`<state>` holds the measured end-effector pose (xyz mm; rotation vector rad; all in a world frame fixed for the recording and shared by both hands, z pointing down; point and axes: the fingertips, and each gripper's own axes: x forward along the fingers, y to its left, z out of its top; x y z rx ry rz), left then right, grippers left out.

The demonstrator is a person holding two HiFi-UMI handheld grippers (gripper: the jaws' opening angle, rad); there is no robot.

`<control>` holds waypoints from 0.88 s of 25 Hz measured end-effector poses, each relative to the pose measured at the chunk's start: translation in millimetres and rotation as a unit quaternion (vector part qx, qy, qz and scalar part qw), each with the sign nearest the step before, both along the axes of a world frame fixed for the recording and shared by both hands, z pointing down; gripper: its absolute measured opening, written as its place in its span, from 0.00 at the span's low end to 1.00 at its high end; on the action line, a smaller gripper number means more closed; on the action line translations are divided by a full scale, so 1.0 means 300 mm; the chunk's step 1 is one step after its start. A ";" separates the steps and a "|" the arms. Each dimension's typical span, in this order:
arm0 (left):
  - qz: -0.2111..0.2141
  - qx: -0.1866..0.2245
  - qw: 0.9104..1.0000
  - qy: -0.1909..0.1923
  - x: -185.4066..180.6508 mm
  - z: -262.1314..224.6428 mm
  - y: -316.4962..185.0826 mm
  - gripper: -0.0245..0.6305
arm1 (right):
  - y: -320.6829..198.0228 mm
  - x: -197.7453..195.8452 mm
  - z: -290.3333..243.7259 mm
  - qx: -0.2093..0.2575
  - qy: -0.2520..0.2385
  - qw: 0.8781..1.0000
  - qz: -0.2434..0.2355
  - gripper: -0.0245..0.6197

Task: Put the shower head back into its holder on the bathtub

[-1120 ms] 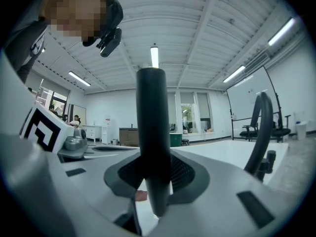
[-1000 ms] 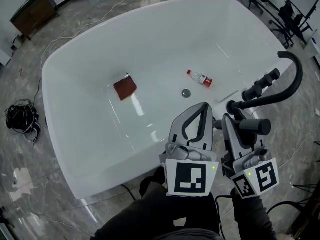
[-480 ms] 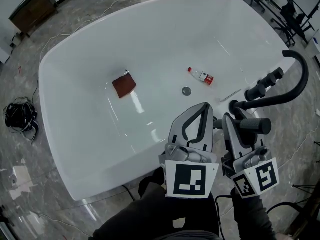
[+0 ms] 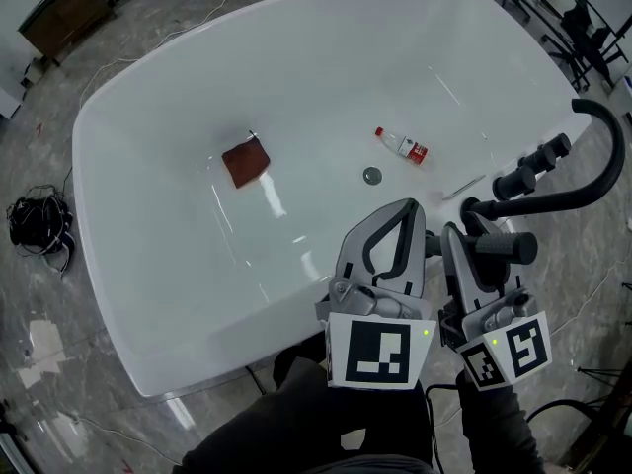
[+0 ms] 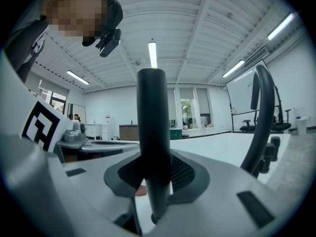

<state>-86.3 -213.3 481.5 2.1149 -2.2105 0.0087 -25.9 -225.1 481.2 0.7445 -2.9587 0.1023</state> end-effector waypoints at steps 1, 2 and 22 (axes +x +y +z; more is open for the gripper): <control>0.000 0.000 1.000 0.000 -0.001 0.004 -0.002 0.04 | -0.002 0.000 0.003 0.000 -0.001 1.000 0.000 0.21; 0.000 0.000 1.000 -0.001 -0.001 0.008 -0.004 0.04 | -0.005 0.000 0.004 0.000 -0.003 1.000 -0.001 0.21; 0.006 -0.006 1.000 -0.005 0.022 0.015 -0.013 0.04 | -0.006 0.001 0.053 0.003 -0.003 1.000 0.001 0.21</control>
